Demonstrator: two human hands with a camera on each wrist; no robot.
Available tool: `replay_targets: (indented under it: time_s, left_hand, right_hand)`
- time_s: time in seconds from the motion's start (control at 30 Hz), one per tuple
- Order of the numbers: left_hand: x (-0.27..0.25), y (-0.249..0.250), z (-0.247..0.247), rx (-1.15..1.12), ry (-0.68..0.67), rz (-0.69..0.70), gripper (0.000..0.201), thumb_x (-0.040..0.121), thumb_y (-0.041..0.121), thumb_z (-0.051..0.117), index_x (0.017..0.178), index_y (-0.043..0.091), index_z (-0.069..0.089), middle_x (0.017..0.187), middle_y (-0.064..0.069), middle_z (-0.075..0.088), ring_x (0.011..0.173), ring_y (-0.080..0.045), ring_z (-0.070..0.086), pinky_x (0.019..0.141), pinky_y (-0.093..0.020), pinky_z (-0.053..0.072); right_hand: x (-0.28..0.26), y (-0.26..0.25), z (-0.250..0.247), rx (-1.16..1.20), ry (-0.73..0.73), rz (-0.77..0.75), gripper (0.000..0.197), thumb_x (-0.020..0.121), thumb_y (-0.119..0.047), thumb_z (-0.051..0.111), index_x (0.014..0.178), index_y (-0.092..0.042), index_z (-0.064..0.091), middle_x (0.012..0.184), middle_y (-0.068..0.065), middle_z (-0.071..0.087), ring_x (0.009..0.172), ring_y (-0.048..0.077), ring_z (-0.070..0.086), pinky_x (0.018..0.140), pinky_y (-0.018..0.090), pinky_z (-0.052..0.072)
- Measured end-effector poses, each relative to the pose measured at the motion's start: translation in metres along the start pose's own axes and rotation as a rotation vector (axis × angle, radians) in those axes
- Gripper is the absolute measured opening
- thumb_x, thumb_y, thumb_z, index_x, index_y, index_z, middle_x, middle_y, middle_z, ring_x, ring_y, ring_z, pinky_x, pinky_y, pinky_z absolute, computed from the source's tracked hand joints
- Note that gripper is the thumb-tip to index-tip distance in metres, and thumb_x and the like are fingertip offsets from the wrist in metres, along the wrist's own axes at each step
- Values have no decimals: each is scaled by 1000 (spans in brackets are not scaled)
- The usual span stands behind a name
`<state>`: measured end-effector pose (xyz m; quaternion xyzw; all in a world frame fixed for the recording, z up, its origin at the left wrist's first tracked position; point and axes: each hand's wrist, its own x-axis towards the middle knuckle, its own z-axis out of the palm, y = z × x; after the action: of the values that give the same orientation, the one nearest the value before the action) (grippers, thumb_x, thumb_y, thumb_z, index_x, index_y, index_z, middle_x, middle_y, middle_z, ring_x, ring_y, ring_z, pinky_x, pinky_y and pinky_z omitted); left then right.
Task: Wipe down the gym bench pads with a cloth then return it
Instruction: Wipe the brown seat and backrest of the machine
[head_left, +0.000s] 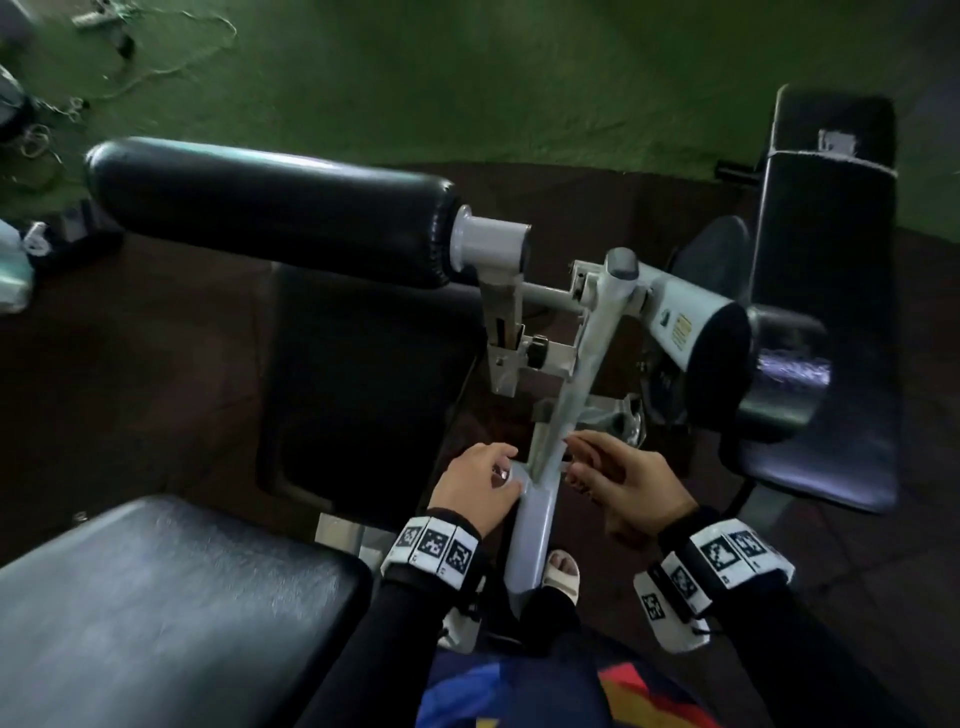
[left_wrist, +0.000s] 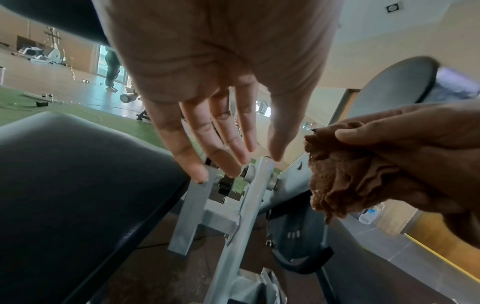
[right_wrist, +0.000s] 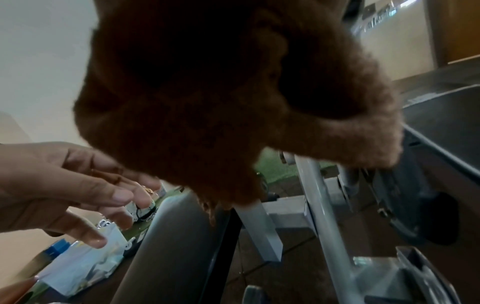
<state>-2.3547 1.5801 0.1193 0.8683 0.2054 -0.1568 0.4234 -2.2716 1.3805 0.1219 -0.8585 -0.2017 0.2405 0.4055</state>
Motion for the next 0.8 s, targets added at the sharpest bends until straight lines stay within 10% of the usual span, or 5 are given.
replay_targets:
  time_s: [0.37,0.57,0.8]
  left_hand:
    - [-44,37,24,18,98,63,36,81,25,69,116,25,63,95,17,54,88,-6,59,84,-31,51]
    - [-64,37,32,-24,216,-20,37,80,28,69,116,29,62,96,20,56,90,-4,60,85,-29,51]
    - [-90,19,31,-65,290,-113,37,79,27,69,114,33,62,95,20,56,87,-5,62,86,-29,51]
  right_hand:
    - [-48,8,-39,-116,-89,-62,40,83,-36,67,122,-35,58,103,-21,64,97,-8,58,79,1,37]
    - [-47,12,-48,-164,-207,-114,41,83,-39,65,123,-40,55,102,-17,67,94,-2,62,83,19,48]
    - [-42,1,-42,-135,-298,-206,41,83,-35,67,122,-40,56,103,-25,64,97,-11,59,83,7,43]
